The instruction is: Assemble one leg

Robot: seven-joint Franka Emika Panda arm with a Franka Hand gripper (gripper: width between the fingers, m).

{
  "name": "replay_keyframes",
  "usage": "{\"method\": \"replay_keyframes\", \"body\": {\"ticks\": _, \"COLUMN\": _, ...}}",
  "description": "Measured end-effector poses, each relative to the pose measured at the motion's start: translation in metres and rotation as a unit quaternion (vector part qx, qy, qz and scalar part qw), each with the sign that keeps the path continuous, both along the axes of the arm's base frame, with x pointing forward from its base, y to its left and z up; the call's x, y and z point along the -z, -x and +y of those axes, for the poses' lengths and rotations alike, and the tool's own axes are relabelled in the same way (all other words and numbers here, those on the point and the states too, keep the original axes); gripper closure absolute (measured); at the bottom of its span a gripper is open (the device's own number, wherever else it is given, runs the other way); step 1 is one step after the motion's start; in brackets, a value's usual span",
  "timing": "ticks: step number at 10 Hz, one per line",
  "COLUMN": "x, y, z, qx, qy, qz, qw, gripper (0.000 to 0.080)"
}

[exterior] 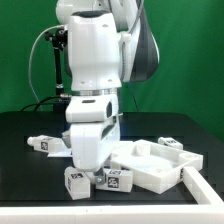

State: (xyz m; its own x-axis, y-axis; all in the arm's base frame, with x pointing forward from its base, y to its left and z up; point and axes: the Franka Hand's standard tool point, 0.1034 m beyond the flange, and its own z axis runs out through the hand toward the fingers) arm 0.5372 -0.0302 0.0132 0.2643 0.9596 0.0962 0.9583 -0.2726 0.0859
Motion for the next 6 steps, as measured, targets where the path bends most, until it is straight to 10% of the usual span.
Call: {"method": "replay_keyframes", "body": {"ticks": 6, "x": -0.06, "y": 0.021, "z": -0.043, "qx": 0.067, "qy": 0.021, "qz": -0.012, "qw": 0.997, "gripper": 0.0514}}
